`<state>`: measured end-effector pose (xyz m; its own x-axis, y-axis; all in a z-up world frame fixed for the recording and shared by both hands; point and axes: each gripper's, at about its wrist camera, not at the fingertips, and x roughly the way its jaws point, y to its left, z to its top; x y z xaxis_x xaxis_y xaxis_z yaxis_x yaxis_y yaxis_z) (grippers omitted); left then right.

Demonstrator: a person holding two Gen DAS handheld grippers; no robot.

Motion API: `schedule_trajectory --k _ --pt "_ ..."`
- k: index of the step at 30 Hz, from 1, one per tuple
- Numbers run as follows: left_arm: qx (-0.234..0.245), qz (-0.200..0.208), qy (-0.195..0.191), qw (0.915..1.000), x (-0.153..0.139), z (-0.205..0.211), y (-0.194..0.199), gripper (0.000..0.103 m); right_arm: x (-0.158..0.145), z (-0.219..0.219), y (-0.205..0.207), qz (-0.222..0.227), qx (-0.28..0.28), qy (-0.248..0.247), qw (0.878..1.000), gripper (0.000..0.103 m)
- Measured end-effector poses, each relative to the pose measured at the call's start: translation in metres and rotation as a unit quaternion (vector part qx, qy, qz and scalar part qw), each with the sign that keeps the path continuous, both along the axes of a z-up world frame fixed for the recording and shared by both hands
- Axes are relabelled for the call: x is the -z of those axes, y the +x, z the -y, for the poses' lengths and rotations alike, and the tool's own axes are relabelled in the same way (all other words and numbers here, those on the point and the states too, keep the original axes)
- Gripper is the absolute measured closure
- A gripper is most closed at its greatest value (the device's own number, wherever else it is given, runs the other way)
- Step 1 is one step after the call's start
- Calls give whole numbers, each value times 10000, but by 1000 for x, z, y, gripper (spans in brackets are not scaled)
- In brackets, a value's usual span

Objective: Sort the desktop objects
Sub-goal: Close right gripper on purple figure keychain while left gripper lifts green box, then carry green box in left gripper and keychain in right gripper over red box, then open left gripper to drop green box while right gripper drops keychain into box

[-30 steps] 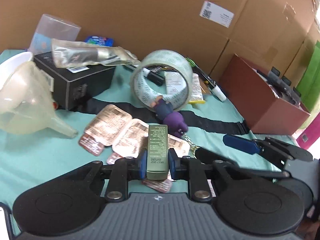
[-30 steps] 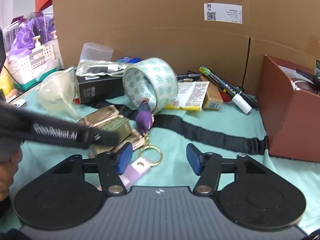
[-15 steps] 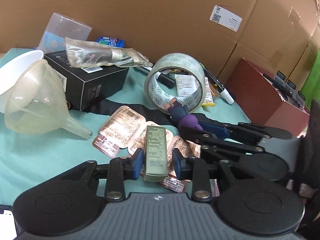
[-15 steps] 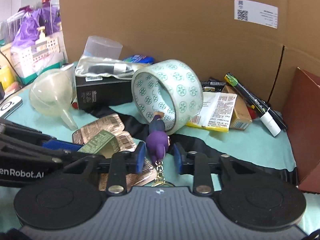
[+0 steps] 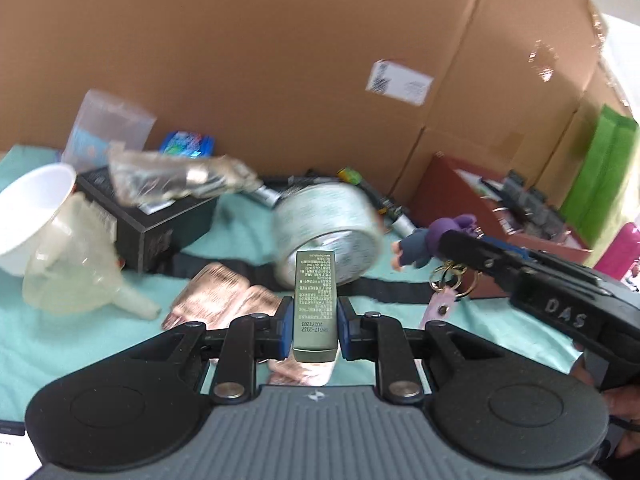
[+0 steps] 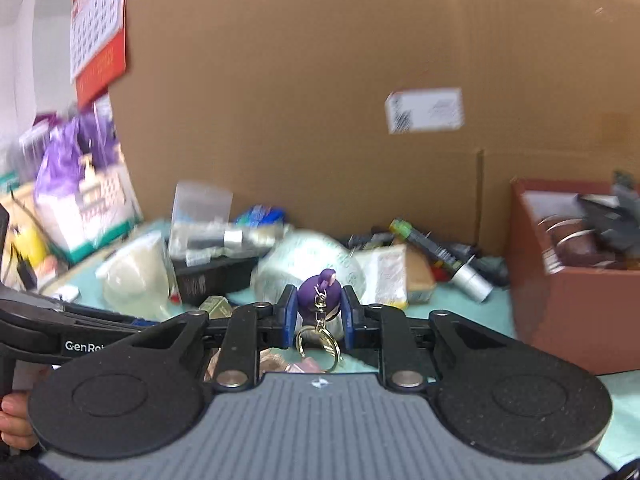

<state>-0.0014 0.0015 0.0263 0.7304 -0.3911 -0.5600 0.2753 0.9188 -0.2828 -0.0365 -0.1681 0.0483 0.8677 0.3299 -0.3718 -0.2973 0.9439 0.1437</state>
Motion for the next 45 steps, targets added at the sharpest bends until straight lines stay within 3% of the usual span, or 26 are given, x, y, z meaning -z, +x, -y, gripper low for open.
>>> schedule_trajectory --k 9,17,29,34,40,45 --pt "471 264 -69 9985 -22 37 -5 81 -42 44 -34 760 522 99 9957 82" --pt "1221 612 -215 9904 -43 96 -3 81 -61 92 -48 1100 1179 -53 9869 82" --pt "1783 746 -432 9802 -75 197 34 81 -106 173 -54 1730 2362 -490 9549 82" --pt "1935 671 -486 9776 -80 238 52 81 -112 207 -36 1722 2774 -650 9430 82" --pt "2024 670 -474 9759 -80 277 76 81 -109 231 -16 1670 2912 -677 9395 82" --pt "1949 510 -368 9788 -63 296 98 81 -97 249 12 1471 2995 -699 9401 82"
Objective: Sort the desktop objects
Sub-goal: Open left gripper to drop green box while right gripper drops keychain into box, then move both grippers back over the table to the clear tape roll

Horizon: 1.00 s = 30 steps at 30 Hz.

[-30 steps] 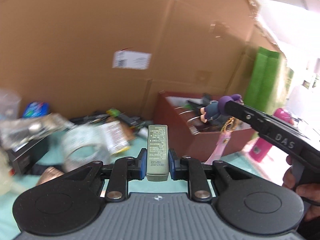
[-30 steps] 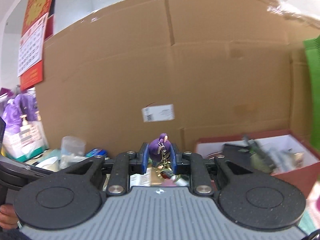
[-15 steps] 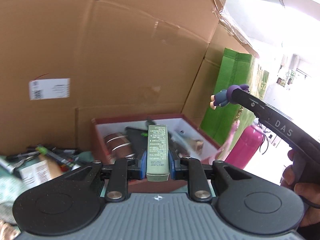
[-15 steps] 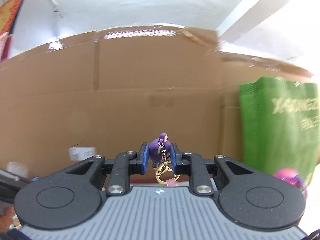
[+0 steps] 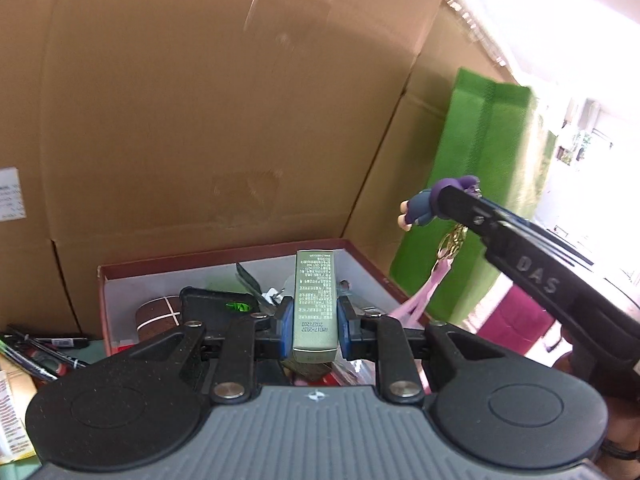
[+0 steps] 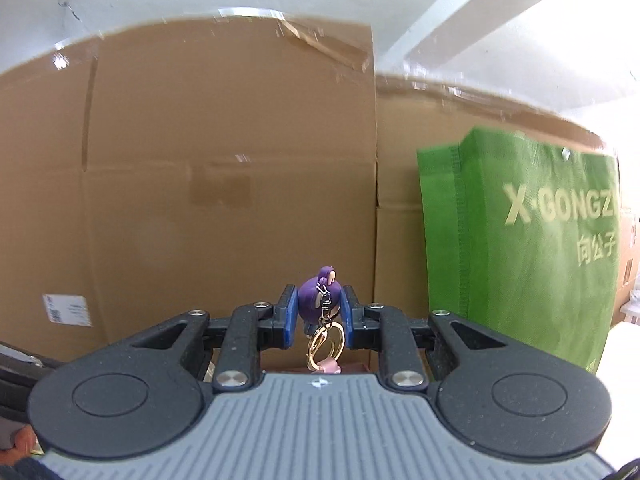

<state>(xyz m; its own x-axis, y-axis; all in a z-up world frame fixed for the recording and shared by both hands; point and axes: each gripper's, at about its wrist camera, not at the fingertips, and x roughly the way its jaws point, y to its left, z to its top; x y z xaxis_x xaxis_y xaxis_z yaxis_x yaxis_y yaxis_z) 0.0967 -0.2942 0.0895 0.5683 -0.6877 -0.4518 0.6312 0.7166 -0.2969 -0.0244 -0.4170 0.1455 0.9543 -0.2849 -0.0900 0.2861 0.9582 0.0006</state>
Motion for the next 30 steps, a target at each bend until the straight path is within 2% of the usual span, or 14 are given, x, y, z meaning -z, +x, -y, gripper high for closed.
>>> schedule_trajectory --k 4,5,6,7,8,9,11,13,15,17,22,24,30 --pt "-189 -106 171 9996 20 9 19 81 22 10 36 -362 10 45 9993 81" --pt "-235 -102 200 9995 24 9 21 76 28 11 45 -452 -32 54 9990 80" --pt "-230 -78 204 9995 27 7 22 68 35 13 53 -596 -70 56 9982 75" --pt "-194 -31 156 9997 29 3 21 47 40 12 58 -754 -36 59 9971 68" --pt "-183 49 70 9998 30 -1 20 33 45 12 59 -819 22 51 9966 48" --pt "-233 145 0 9996 31 -4 17 28 49 11 56 -763 82 41 9970 43" --pt "-240 299 -127 9992 29 -10 12 13 53 11 48 -650 155 91 9977 40" --pt "-209 371 -178 9989 26 -15 6 7 56 11 39 -631 193 237 9975 32" --pt "-232 421 -190 9987 24 -19 0 4 57 9 29 -598 327 324 9972 19" --pt "-238 444 -228 9985 22 -24 -6 2 60 4 17 -558 406 355 9970 15" --pt "-253 364 -171 9989 22 -35 -18 1 65 -2 -4 -633 413 582 9954 15" --pt "-358 375 -127 9986 21 -37 -24 1 67 -5 -11 -706 432 632 9946 10" --pt "-622 387 163 9972 21 -51 -45 1 73 -25 -28 -849 256 552 9945 9"
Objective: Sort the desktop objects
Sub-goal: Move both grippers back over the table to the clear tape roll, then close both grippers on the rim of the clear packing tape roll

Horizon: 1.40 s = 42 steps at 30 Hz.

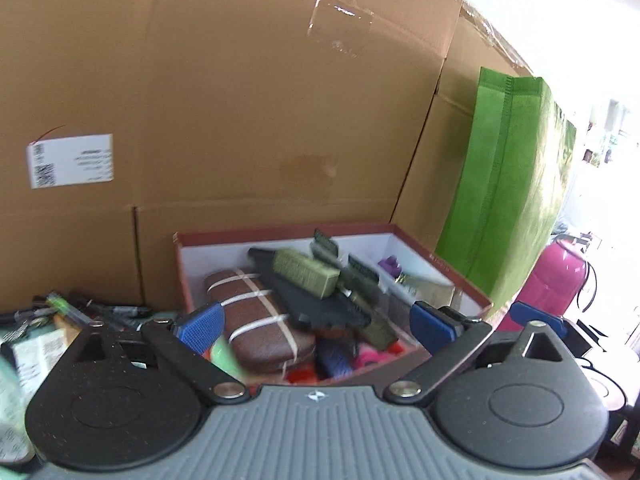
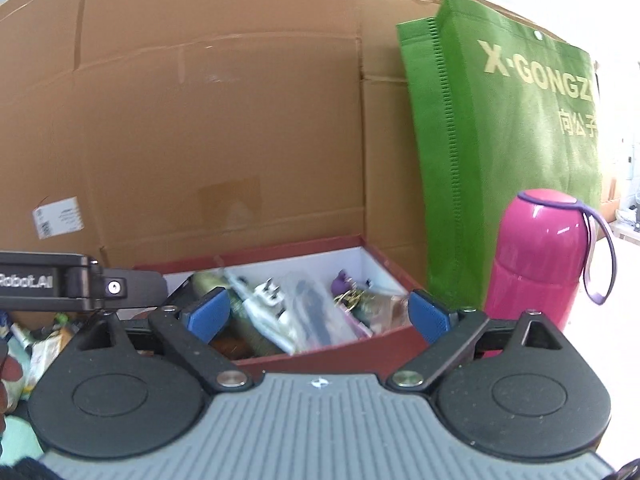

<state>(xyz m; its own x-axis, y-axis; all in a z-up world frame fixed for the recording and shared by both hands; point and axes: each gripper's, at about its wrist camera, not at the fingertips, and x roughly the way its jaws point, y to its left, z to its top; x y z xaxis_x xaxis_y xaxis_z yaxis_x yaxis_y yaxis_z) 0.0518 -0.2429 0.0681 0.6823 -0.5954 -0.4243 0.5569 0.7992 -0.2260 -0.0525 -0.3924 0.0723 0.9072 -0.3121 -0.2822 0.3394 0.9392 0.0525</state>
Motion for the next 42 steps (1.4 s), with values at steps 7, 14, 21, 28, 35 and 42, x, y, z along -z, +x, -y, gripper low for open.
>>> schedule_trajectory --k 7,14,21,28,35,42 --pt "-167 -58 325 9993 0 -17 -22 1 6 -24 -14 -115 -237 81 9996 9" --pt "-223 51 480 9986 6 -40 -48 1 14 -50 -28 -232 -469 156 9985 9" --pt "-693 -32 456 9965 17 -85 -64 2 20 -91 -28 -465 -925 -78 9946 9" --pt "-1215 -343 315 9915 31 -145 -72 2 29 -141 -20 -679 -1625 -204 9842 9" --pt "-1757 -612 198 9823 46 -197 -66 4 43 -193 -13 -889 -2292 -209 9691 9" --pt "-2446 -602 365 9671 60 -228 -42 16 51 -227 -1 -986 -2554 -308 9613 9"
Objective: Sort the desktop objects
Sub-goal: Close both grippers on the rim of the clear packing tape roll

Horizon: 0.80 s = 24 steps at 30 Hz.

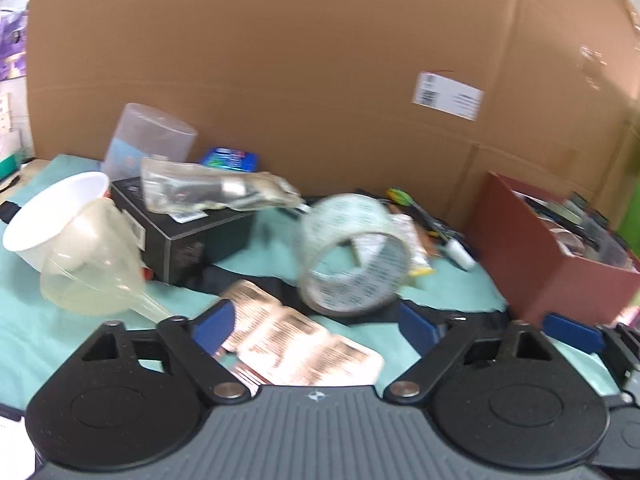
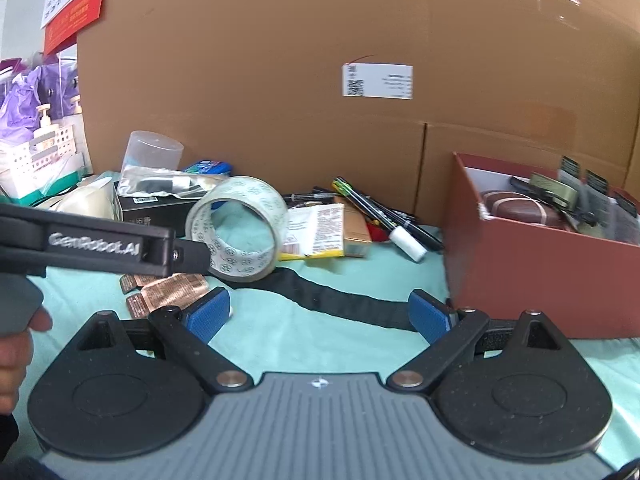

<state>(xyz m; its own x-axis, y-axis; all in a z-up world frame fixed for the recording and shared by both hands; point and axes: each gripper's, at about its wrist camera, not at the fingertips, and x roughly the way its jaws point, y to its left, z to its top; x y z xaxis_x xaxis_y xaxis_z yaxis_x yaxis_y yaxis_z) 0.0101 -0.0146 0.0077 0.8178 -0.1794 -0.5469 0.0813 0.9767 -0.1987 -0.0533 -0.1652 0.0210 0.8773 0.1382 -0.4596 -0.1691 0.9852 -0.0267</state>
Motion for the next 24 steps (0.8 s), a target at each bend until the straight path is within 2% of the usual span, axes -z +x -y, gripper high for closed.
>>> schedule_trajectory --k 8,11,13,17,22,24 --pt "-192 -360 -10 9992 18 -7 38 47 7 -17 27 153 94 -83 9998 12" --pt "-213 -451 -47 9987 20 -7 50 57 11 -20 40 143 108 -87 9998 25" --pt "-219 -443 -96 9987 20 -7 55 62 13 -24 49 126 108 -119 9998 28" --pt "-180 -451 -203 9986 23 -8 63 73 17 -32 63 131 44 -235 9996 43" --pt "-51 -433 -538 9976 31 -10 67 88 21 -42 75 124 -133 -340 9993 56" --pt "78 -443 -630 9970 33 -9 68 89 23 -45 80 125 -150 -346 9992 64"
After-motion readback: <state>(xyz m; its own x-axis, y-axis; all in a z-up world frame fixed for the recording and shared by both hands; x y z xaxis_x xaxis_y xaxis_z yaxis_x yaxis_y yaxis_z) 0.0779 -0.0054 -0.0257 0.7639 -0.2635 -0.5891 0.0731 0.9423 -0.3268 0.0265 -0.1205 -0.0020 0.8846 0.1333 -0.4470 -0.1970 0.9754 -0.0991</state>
